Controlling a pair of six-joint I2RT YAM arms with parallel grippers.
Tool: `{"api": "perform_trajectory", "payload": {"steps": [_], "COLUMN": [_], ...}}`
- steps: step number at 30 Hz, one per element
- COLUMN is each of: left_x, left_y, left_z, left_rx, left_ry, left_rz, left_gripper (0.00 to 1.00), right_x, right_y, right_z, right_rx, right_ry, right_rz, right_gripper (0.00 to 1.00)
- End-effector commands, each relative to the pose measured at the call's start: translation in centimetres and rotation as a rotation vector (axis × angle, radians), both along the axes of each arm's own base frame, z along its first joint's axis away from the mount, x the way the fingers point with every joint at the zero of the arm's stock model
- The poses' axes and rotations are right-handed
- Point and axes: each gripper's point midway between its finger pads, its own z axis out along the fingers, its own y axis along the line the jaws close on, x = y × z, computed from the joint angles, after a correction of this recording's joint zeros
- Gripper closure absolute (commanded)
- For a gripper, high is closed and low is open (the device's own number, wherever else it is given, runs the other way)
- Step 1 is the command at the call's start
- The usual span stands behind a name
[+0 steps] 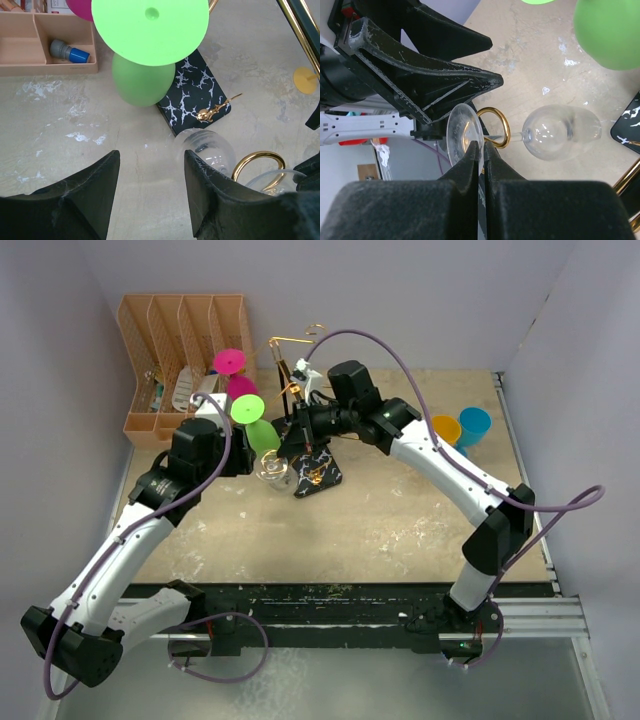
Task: Take the wine glass off the wine glass rack
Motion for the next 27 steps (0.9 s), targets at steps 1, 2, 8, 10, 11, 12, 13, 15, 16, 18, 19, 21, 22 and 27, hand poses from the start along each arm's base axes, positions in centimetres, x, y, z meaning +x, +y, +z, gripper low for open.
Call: {"api": "perform_trajectory", "payload": {"steps": [1, 2, 8, 10, 11, 12, 13, 15, 16, 18, 19, 21, 22, 27], "left_x": [0.3, 0.2, 0.0, 0.0, 0.0, 0.0, 0.0, 0.1, 0.1, 0.1, 0.2, 0.2, 0.3, 0.5], "left_y": [-0.1, 0.0, 0.0, 0.0, 0.0, -0.1, -0.1, -0.2, -0.3, -0.5, -0.6, -0.7, -0.8, -1.2], "left_z": [3.2, 3.3, 3.5, 3.5, 3.5, 3.5, 3.5, 3.4, 3.4, 3.3, 3.3, 3.2, 3.2, 3.2], "left_rx": [-0.023, -0.024, -0.031, -0.031, -0.031, -0.031, -0.032, -0.033, -0.036, -0.042, -0.044, -0.048, -0.048, -0.060], "left_ry": [-0.090, -0.092, -0.096, -0.095, -0.096, -0.094, -0.095, -0.091, -0.090, -0.087, -0.086, -0.082, -0.081, -0.078], "left_rz": [-0.007, -0.004, -0.008, -0.007, -0.008, -0.010, -0.012, -0.015, -0.018, -0.023, -0.025, -0.028, -0.031, -0.039], "left_gripper": [0.42, 0.43, 0.43, 0.43, 0.43, 0.43, 0.43, 0.43, 0.42, 0.43, 0.42, 0.43, 0.43, 0.43], "right_x": [-2.0, -1.9, -1.7, -1.6, -1.6, -1.6, -1.7, -1.9, -1.8, -1.6, -1.5, -1.6, -1.7, -2.1], "right_y": [-0.5, -0.7, -1.1, -1.3, -1.3, -1.2, -1.2, -1.0, -1.0, -1.0, -0.9, -0.7, -0.7, -0.5], "right_z": [2.9, 3.2, 4.2, 4.3, 4.4, 4.4, 4.3, 4.0, 3.9, 3.6, 3.5, 3.4, 3.4, 3.1], "right_rx": [0.060, 0.070, 0.107, 0.110, 0.113, 0.114, 0.114, 0.114, 0.112, 0.106, 0.106, 0.109, 0.111, 0.113], "right_ry": [-0.027, -0.030, -0.029, -0.033, -0.033, -0.030, -0.026, -0.015, -0.011, -0.009, -0.014, -0.016, -0.014, -0.005], "right_rz": [0.035, 0.030, 0.021, 0.009, 0.009, 0.012, 0.018, 0.030, 0.029, 0.024, 0.025, 0.044, 0.050, 0.081], "right_gripper": [1.00, 1.00, 1.00, 1.00, 1.00, 1.00, 1.00, 1.00, 1.00, 1.00, 1.00, 0.95, 0.93, 0.89]}}
